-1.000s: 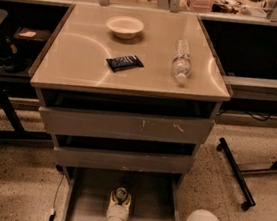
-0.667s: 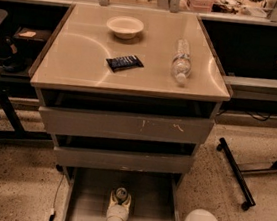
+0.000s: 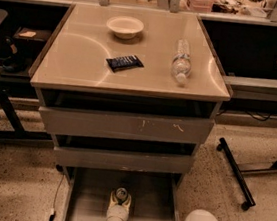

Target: Place green can into bottom drawer

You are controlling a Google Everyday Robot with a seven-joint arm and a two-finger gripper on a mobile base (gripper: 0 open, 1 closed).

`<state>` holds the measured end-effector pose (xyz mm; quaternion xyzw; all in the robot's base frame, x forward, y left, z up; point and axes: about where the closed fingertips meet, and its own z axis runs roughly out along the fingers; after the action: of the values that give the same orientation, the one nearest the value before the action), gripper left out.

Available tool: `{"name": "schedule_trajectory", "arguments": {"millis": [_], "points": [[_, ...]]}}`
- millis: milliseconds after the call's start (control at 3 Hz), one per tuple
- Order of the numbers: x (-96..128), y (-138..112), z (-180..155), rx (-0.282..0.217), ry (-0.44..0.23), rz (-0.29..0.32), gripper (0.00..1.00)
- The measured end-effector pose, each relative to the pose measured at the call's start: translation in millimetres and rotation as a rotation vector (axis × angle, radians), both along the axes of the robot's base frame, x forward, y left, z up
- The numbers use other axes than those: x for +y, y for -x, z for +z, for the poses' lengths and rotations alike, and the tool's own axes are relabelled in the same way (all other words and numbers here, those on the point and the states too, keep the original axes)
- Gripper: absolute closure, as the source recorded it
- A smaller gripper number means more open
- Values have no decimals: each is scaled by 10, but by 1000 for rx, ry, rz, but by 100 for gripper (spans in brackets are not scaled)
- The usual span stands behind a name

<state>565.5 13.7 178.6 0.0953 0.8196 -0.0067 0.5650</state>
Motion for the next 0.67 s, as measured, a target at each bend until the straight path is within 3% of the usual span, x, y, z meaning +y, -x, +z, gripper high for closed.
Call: {"name": "schedule_trajectory", "arguments": {"millis": [667], "points": [[0, 0, 0, 0, 0, 0, 36]]}}
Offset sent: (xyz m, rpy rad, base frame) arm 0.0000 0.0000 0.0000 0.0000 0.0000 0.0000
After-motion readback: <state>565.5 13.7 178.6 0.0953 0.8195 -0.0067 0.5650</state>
